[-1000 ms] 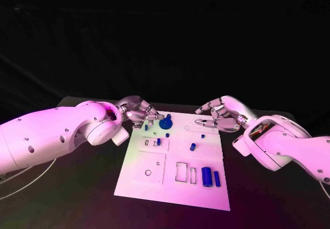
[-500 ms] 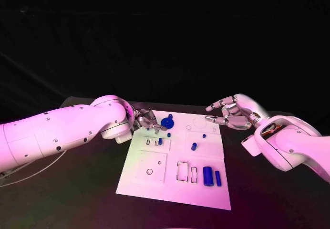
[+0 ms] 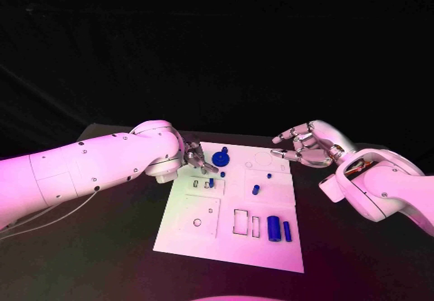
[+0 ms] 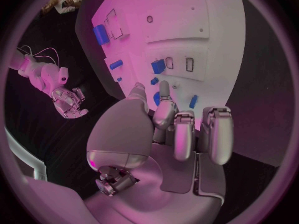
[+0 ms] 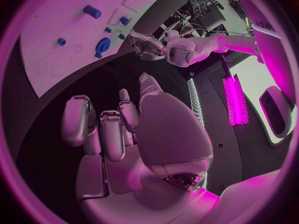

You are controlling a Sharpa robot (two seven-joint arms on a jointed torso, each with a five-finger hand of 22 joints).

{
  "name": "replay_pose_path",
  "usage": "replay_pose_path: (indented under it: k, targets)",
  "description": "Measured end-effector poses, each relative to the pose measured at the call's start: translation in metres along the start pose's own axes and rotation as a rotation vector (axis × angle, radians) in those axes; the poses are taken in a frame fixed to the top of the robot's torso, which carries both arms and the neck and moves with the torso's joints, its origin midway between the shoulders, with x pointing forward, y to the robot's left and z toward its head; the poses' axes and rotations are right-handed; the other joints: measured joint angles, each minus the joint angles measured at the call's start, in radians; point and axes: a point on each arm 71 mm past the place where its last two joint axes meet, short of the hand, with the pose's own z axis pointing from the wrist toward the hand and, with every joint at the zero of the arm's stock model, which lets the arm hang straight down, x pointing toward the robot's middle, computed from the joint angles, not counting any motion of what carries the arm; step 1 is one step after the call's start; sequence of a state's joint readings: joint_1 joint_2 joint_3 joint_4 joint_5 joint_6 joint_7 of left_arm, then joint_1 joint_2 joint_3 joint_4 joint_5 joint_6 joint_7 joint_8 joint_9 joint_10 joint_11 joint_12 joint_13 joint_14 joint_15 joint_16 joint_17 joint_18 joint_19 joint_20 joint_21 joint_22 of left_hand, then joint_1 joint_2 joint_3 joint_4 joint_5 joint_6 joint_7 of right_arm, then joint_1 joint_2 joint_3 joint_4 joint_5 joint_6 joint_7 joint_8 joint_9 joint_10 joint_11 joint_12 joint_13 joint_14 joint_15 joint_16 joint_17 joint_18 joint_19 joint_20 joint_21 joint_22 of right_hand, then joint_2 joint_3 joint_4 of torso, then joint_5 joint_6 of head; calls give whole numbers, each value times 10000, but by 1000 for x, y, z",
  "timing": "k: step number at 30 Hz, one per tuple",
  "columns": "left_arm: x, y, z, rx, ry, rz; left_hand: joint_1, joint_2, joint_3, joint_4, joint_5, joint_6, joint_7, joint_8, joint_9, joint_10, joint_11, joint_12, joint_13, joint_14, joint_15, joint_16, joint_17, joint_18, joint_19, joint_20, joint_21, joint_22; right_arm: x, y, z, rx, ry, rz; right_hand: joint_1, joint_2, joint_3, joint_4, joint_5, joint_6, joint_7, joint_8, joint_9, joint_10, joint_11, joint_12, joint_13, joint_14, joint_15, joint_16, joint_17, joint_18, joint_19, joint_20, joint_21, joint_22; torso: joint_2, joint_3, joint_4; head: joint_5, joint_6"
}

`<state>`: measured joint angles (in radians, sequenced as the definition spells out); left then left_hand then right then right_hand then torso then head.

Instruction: Assemble the parts on the task board

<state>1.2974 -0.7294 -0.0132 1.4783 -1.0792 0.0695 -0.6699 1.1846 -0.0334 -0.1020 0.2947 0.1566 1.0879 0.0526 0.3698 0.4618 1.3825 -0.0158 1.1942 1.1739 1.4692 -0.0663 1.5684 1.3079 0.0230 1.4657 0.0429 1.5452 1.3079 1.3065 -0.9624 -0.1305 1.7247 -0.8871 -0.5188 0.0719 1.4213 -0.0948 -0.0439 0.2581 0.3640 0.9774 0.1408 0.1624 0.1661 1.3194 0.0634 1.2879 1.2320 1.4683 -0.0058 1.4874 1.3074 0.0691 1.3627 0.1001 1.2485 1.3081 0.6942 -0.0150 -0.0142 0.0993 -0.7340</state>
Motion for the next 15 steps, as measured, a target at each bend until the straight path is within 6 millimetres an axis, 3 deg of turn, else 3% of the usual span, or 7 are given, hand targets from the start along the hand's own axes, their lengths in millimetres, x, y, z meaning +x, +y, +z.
replay_pose_path:
  k: [15]
  targets:
    - [5, -8, 11, -290, 294, 379, -48, 30, -52, 1, 0, -74, 6, 0, 105, 33, -33, 63, 72, 0, 0, 0, -2, 0, -1, 0, 38, -2, 0, -1, 1, 87, 3, -15, -40, -41, -29, 29, 40, 0, 0, 0, 8, -37, -36, -82, -71, 0, 1, -55, 6, -1, -36, -37, -83, -2, 12, -12, -3, 5, -45]
